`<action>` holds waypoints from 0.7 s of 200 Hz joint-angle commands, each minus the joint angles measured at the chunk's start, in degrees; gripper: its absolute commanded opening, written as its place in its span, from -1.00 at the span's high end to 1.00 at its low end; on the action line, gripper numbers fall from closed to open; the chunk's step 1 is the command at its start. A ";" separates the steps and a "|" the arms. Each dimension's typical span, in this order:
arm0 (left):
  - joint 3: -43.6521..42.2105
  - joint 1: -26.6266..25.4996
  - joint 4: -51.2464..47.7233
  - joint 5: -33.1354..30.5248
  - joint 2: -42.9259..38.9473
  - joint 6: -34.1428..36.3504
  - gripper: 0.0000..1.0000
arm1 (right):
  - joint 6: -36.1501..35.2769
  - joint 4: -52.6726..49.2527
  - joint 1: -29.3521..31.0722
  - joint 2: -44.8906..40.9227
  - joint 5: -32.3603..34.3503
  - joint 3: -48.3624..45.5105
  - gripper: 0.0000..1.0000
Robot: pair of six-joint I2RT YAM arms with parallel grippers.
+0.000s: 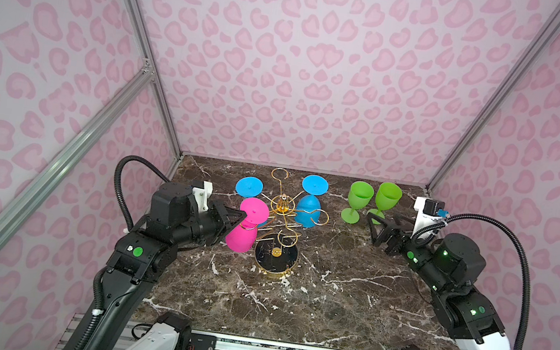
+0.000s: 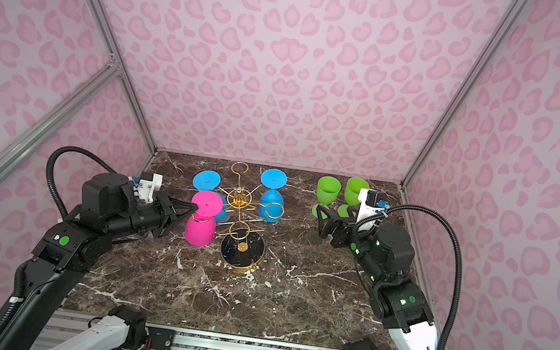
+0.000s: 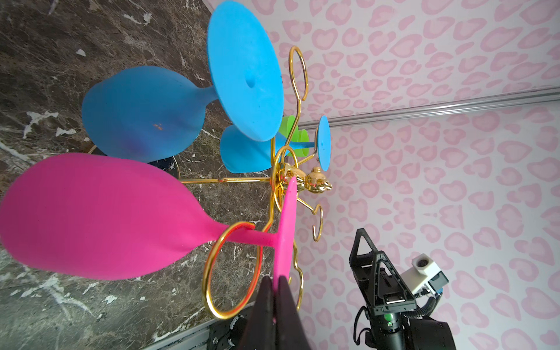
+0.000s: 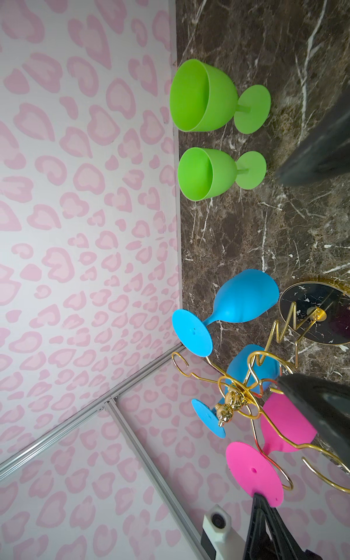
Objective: Take the wine glass off the wine glass rack
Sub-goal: 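Pull the pink glass by its base off the rack hook with the left gripper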
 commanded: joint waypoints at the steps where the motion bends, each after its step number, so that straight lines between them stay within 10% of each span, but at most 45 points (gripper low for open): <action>1: 0.56 -0.31 1.82 0.37 0.69 0.44 0.94 | -0.82 -0.58 0.01 -0.17 -0.14 0.52 -0.96; 140: -0.45 -0.95 6.91 -2.38 3.83 -3.52 0.94 | -1.41 -1.67 -0.68 -0.96 0.67 1.01 -0.96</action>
